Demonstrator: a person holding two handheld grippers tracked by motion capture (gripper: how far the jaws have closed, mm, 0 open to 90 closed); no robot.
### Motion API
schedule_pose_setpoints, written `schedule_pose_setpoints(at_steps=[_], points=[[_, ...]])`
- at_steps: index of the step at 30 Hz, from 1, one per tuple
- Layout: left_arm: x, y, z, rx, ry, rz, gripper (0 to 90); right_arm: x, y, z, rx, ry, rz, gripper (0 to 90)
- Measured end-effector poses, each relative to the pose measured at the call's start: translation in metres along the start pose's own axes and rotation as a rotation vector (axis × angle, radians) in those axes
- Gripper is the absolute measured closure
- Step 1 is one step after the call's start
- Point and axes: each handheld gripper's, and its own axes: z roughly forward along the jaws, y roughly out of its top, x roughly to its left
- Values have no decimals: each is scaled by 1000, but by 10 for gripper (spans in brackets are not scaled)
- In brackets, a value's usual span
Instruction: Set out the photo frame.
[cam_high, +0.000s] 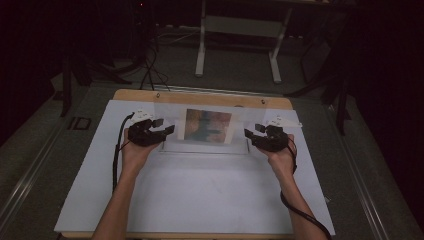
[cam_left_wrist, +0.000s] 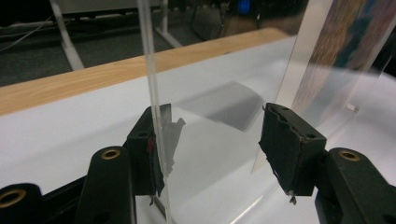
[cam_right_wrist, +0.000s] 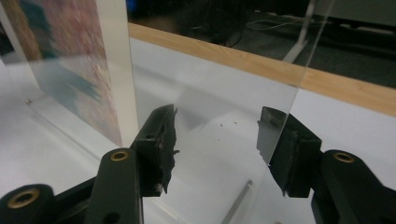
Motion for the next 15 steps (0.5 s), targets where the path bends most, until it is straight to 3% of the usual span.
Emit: schedule_pose_setpoints(at_steps=[5,15], points=[[-2,-5,-7,-17,-26,-52,450,3,-2,-7,3,23,35,462],[-14,-6,-16,-1,-18,-48,452,8,-9,-17,10,29,53,462]])
